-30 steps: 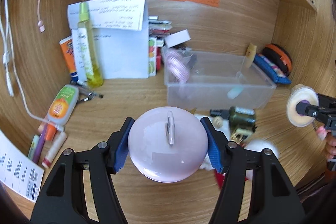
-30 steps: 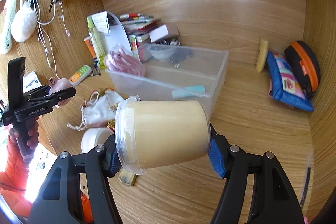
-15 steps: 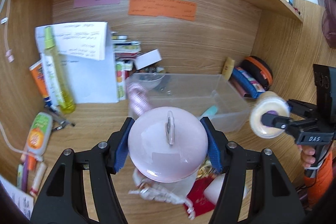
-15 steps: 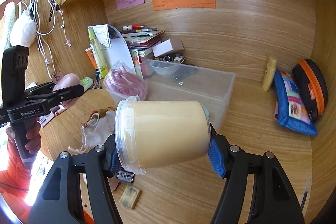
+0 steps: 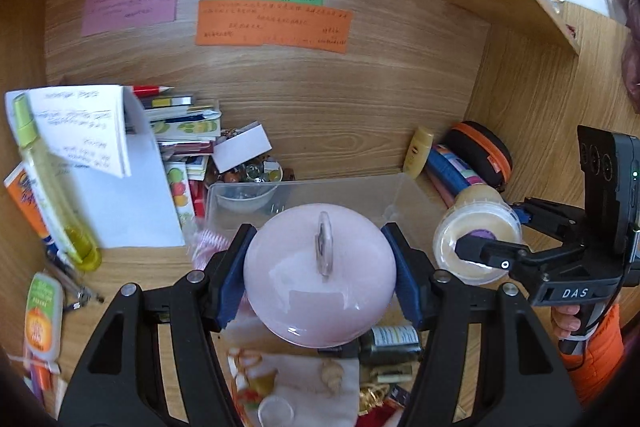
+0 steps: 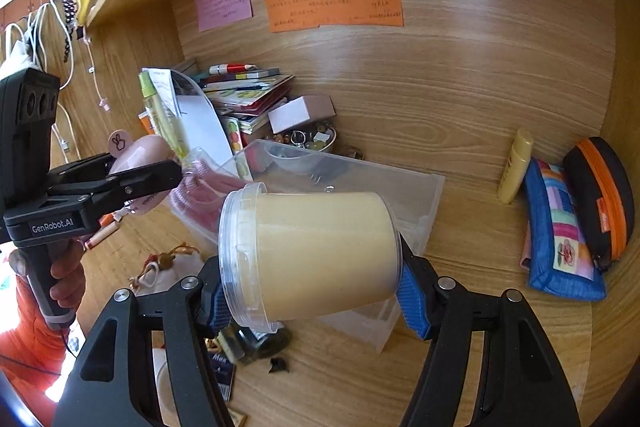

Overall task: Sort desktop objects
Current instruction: 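Lift and carry the pink container and beige tub over the clear box, then open both tools to release the pink container and beige tub into the box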

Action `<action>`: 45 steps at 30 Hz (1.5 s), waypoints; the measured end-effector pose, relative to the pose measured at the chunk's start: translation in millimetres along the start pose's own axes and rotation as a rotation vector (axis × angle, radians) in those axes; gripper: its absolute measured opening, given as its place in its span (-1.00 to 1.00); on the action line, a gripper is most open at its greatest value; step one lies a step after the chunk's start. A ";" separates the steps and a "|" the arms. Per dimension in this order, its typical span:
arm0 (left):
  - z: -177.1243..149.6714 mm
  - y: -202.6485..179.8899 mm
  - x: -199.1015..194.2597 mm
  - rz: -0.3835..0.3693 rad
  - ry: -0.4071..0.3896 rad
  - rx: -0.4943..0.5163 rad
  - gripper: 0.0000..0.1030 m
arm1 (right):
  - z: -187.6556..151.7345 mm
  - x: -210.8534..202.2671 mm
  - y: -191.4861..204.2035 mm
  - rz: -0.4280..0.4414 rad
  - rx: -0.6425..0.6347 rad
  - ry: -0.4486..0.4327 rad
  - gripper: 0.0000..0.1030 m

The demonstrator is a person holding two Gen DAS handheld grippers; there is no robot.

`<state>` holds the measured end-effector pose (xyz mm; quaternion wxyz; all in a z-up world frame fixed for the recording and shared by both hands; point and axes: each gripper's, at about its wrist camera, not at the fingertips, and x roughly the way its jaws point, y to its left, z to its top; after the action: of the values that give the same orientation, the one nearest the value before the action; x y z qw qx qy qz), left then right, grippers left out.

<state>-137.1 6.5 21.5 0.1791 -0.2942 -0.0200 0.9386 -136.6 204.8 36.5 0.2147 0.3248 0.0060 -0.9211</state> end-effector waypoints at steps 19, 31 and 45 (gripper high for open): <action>29.4 22.7 69.0 -0.022 0.149 0.022 0.22 | 31.3 56.3 -24.2 -0.019 0.031 0.098 0.22; 32.8 34.4 114.6 0.010 0.293 0.059 0.22 | 35.6 90.9 -26.6 -0.032 -0.007 0.175 0.21; 18.4 31.8 141.2 0.040 0.427 0.139 0.22 | 39.0 125.7 -26.4 -0.126 -0.090 0.269 0.21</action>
<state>-265.4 27.2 -44.8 0.1803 -0.4736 0.0889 0.8575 -257.9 173.6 -11.7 0.1679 0.4341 0.0962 -0.8798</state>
